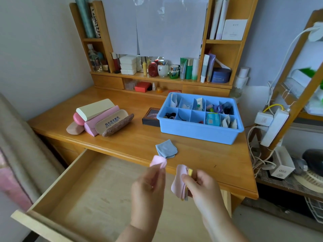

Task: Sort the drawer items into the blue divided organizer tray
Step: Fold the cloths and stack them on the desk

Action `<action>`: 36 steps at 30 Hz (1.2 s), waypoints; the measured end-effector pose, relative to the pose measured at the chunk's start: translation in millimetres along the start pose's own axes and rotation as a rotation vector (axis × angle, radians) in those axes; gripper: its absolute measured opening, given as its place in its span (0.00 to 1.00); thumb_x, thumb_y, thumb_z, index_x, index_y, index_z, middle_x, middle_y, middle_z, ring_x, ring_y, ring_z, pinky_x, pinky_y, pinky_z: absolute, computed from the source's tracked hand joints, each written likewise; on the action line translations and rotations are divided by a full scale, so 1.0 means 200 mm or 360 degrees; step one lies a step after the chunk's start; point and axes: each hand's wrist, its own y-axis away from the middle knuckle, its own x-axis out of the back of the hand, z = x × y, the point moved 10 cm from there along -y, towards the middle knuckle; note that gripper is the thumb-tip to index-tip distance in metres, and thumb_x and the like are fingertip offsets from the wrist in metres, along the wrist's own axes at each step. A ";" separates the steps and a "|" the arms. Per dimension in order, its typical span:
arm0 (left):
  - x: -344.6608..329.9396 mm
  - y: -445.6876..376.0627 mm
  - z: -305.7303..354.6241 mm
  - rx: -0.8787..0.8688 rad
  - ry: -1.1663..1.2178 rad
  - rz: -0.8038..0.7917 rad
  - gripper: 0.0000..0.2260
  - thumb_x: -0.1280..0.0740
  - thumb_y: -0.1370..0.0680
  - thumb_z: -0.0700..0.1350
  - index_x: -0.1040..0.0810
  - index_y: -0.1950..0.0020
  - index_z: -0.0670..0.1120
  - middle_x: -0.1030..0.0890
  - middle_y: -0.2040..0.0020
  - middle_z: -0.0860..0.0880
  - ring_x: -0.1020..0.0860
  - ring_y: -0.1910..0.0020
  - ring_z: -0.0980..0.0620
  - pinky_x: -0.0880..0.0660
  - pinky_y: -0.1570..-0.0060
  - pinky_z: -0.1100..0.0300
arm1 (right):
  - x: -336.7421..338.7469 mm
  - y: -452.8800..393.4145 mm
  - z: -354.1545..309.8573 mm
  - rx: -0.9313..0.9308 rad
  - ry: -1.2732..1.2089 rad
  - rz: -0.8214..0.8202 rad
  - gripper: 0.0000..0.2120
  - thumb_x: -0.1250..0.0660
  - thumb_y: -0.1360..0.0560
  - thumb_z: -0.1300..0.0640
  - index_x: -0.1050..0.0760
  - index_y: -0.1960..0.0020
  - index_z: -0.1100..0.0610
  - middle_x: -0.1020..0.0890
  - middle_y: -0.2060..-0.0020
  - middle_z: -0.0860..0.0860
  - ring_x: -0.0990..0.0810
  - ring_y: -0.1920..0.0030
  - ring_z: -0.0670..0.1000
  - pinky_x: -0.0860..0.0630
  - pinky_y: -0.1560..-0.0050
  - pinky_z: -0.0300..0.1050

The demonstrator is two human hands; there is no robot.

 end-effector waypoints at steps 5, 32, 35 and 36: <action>-0.16 0.10 0.02 -0.0070 0.0001 -0.0239 0.17 0.39 0.21 0.56 0.23 0.63 0.48 0.26 0.73 0.53 0.29 0.73 0.59 0.30 0.73 0.62 | -0.09 0.07 -0.11 0.0244 0.0016 -0.0157 0.12 0.32 0.25 0.58 0.27 0.67 0.56 0.23 0.77 0.51 0.26 0.75 0.46 0.31 0.73 0.34; -0.05 0.11 -0.11 0.0482 0.0395 -0.0119 0.13 0.37 0.21 0.43 0.16 0.61 0.55 0.19 0.68 0.47 0.25 0.68 0.56 0.28 0.66 0.62 | -0.06 0.05 -0.01 0.0106 -0.0054 -0.0217 0.06 0.34 0.34 0.53 0.22 0.61 0.55 0.21 0.69 0.54 0.25 0.65 0.52 0.29 0.60 0.48; 0.02 0.08 -0.06 0.0274 0.0280 -0.0009 0.12 0.36 0.21 0.49 0.18 0.60 0.63 0.22 0.70 0.51 0.27 0.69 0.59 0.30 0.69 0.65 | -0.02 0.04 0.00 0.0156 0.0051 -0.0143 0.05 0.33 0.29 0.59 0.23 0.62 0.53 0.22 0.71 0.53 0.25 0.68 0.48 0.30 0.64 0.43; 0.00 0.08 -0.02 0.0175 0.0232 -0.0046 0.10 0.37 0.22 0.54 0.18 0.59 0.64 0.23 0.69 0.53 0.28 0.68 0.60 0.29 0.69 0.63 | -0.02 0.04 -0.01 0.0193 0.0069 -0.0140 0.06 0.33 0.28 0.60 0.23 0.63 0.53 0.22 0.73 0.51 0.26 0.71 0.46 0.32 0.67 0.39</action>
